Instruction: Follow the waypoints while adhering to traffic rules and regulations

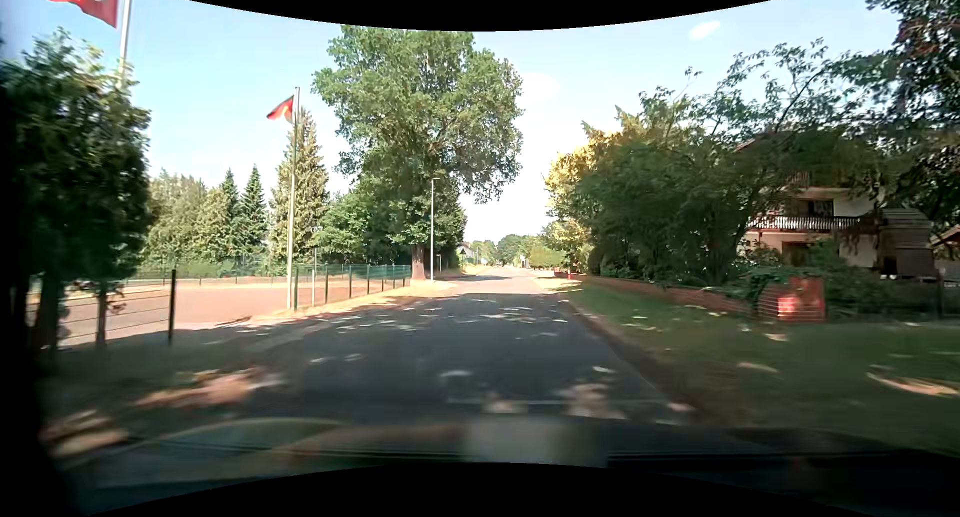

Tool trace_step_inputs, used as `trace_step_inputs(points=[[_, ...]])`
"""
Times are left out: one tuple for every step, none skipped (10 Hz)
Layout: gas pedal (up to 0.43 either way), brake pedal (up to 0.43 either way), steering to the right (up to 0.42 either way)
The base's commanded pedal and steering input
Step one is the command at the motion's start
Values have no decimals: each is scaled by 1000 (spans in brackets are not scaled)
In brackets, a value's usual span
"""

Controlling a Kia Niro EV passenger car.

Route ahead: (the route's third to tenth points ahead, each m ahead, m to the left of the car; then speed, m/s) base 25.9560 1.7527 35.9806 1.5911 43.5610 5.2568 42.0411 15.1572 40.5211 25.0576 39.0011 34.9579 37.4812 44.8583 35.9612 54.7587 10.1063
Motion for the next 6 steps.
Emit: trace_step_inputs(points=[[0, 6, 10], [0, 6, 9], [0, 12, 12], [0, 6, 12], [0, 6, 10], [0, 6, 8]])
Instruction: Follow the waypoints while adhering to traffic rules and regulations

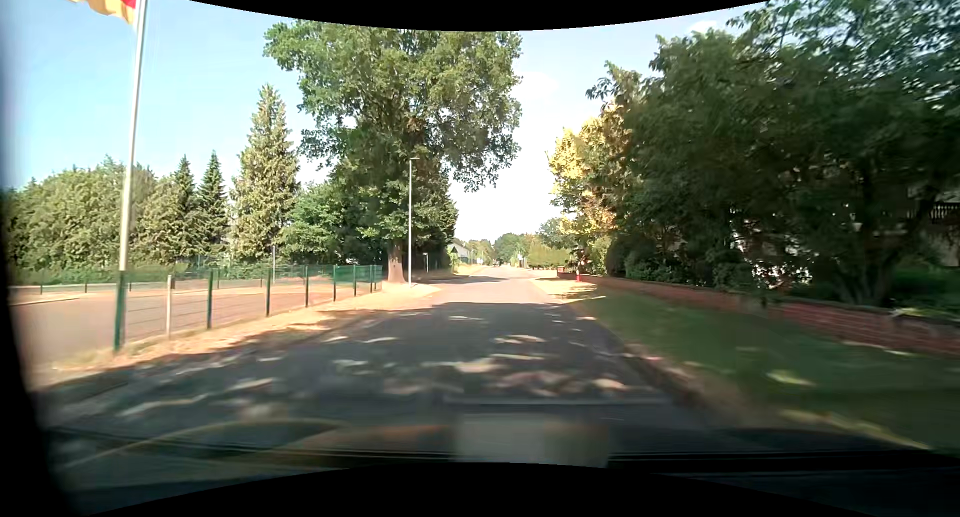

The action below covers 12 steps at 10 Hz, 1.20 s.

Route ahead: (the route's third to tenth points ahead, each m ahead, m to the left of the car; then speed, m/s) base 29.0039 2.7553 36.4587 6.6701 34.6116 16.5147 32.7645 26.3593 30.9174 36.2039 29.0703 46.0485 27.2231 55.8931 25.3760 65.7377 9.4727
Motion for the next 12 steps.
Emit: trace_step_inputs(points=[[0, 6, 5], [0, 6, 5], [0, 6, 5], [0, 6, 5], [0, 6, 5], [0, 6, 5], [0, 6, 5], [0, 6, 5], [0, 6, 7], [0, 6, 7], [0, 6, 7], [0, 6, 7]])
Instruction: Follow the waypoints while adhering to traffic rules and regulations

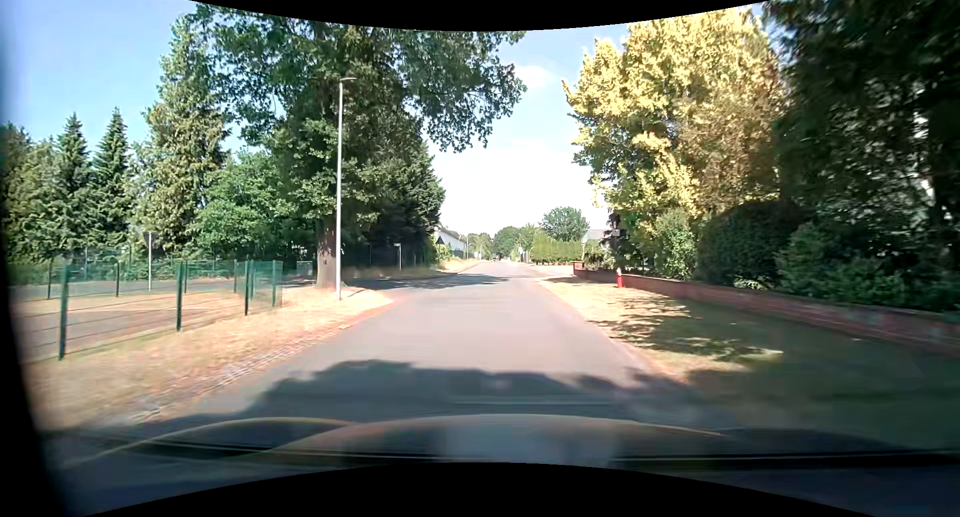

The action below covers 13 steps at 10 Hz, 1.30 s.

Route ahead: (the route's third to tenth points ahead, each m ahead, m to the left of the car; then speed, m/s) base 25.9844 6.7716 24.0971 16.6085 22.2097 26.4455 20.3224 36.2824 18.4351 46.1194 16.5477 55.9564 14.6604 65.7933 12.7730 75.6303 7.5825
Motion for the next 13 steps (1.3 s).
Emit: trace_step_inputs(points=[[0, 6, 8], [0, 6, 9], [0, 6, 9], [0, 6, 9], [0, 6, 9], [0, 6, 9], [0, 6, 8], [0, 6, 7], [0, 6, 6], [0, 6, 5], [0, 6, 4], [0, 6, 2], [0, 6, 0]])
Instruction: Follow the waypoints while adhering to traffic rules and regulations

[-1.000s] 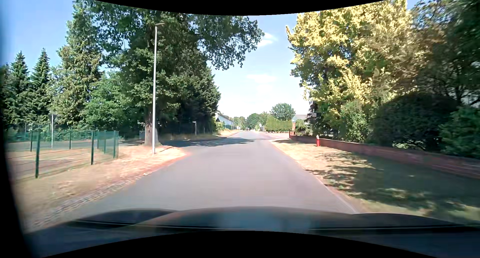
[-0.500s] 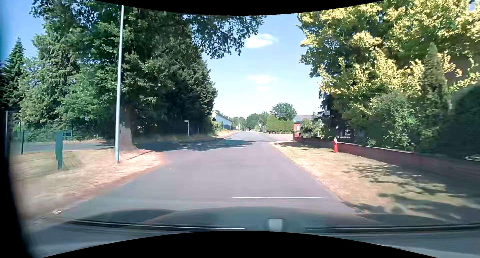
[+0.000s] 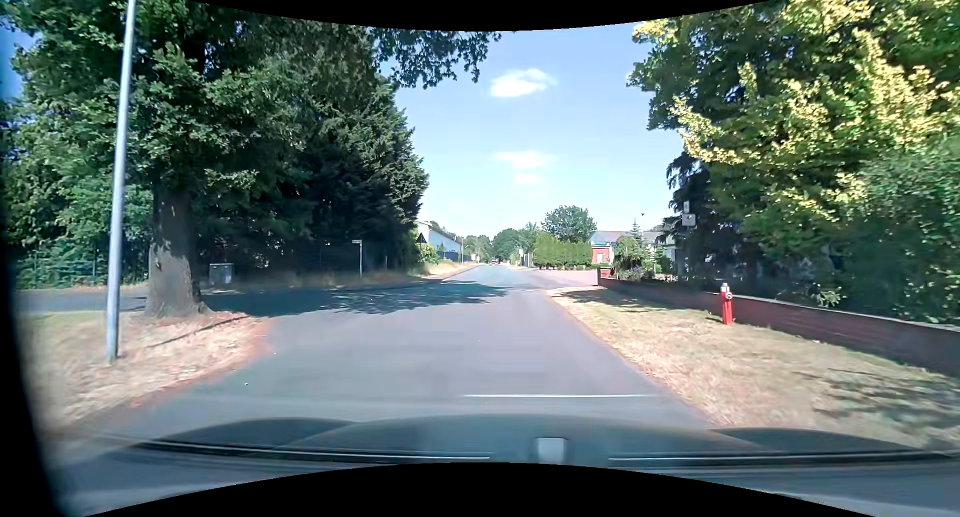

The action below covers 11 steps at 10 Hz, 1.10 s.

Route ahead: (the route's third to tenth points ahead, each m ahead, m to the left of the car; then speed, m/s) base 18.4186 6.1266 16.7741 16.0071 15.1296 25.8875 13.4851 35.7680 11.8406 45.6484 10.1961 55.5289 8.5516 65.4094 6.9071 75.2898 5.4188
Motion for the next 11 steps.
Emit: trace_step_inputs(points=[[0, 6, -3], [0, 6, -3], [0, 6, -4], [8, 6, -5], [28, 12, -9], [39, 6, -15], [47, 6, -25], [47, 6, -39], [47, 6, -53], [59, 6, -76], [67, 6, -98]])
